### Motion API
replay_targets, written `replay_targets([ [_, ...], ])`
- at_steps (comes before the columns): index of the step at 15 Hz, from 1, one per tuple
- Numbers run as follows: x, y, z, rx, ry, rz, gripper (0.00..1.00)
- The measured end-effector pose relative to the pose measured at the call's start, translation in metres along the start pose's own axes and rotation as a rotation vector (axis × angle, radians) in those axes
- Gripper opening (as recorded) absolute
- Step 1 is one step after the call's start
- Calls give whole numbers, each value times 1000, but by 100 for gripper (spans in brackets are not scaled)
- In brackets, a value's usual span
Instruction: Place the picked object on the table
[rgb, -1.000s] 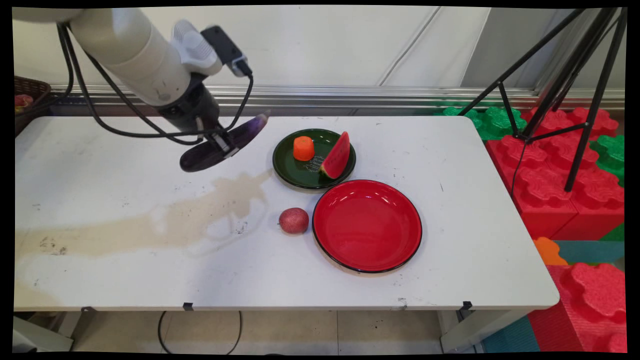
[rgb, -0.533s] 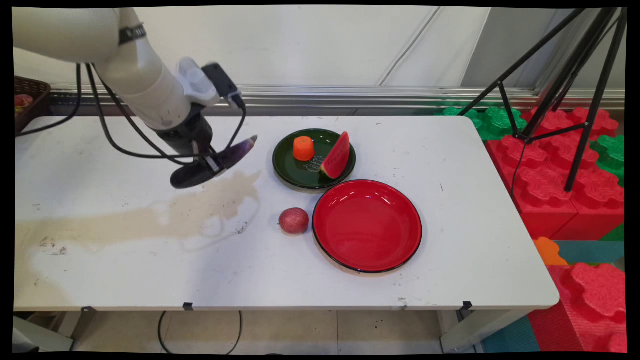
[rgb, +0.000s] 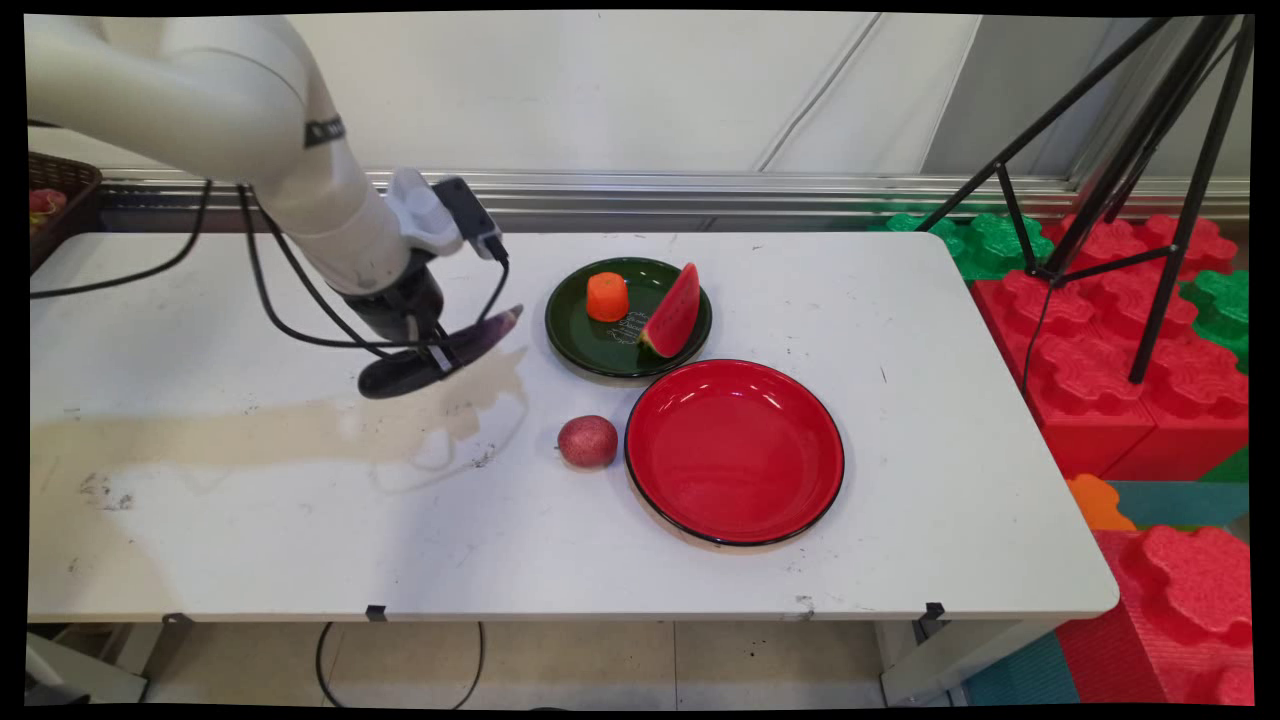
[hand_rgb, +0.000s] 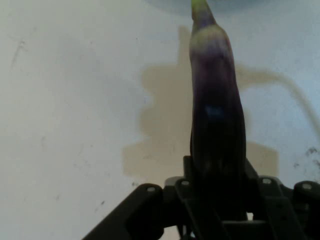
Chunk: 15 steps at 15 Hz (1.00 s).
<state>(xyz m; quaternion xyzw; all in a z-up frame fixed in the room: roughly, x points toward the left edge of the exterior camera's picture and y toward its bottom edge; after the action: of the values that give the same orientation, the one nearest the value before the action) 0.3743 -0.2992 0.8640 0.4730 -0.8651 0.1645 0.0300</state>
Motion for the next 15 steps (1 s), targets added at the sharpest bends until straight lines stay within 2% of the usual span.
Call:
replay_targets([
  [7, 9, 9, 37, -25, -16, 29, 0],
  [13, 9, 14, 54, -30, -19, 43, 0],
  [14, 8, 14, 56, -31, -18, 46, 100],
  [15, 8, 15, 56, -32, -18, 48, 100],
])
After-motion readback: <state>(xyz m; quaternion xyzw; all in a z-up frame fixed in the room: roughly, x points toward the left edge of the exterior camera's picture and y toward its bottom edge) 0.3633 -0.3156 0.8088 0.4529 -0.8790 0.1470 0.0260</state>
